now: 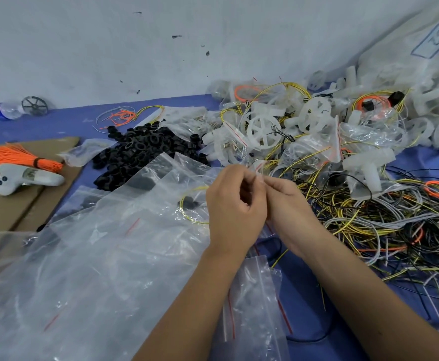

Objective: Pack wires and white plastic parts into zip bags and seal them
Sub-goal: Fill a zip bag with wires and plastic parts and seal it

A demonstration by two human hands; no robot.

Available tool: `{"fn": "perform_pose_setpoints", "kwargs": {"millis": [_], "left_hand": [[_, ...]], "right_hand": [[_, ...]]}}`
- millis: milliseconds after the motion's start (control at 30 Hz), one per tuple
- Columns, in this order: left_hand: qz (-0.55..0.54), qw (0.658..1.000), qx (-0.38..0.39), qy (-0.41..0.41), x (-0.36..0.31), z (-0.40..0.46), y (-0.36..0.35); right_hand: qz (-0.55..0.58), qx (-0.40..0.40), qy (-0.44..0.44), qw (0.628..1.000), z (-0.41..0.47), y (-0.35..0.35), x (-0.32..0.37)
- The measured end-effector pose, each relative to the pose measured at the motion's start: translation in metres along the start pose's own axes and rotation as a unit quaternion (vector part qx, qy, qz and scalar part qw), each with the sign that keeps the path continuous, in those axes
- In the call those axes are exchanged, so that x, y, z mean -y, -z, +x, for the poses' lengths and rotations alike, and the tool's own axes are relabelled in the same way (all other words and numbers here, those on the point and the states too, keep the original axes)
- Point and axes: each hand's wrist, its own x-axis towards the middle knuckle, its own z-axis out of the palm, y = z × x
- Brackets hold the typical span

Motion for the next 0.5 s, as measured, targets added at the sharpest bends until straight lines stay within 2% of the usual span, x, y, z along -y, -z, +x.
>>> {"fn": "perform_pose_setpoints", "kwargs": {"millis": [33, 100, 233, 300, 400, 467, 500], "left_hand": [[0.000, 1.000, 0.007, 0.012, 0.001, 0.000, -0.001], [0.004, 0.999, 0.020, 0.040, 0.003, 0.000, -0.003], [-0.003, 0.997, 0.012, 0.078, 0.008, 0.000, -0.004], [-0.017, 0.997, -0.003, 0.072, 0.008, 0.001, -0.003], [-0.024, 0.997, -0.030, 0.063, 0.007, 0.002, -0.001], [-0.016, 0.997, -0.036, 0.070, 0.008, 0.002, -0.001], [-0.011, 0.997, -0.028, 0.073, 0.009, 0.001, -0.002]], "right_hand": [[-0.100, -0.038, 0.043, 0.993, 0.001, 0.002, -0.001], [-0.270, -0.096, 0.107, 0.952, 0.003, 0.004, -0.002], [-0.317, -0.098, 0.087, 0.939, 0.002, 0.001, -0.008], [-0.263, -0.028, 0.080, 0.961, 0.002, -0.002, -0.010], [-0.072, 0.122, 0.010, 0.990, 0.004, -0.006, -0.011], [-0.019, 0.140, -0.031, 0.989, 0.005, -0.006, -0.011], [-0.037, 0.125, -0.026, 0.991, 0.006, -0.005, -0.010]]}}
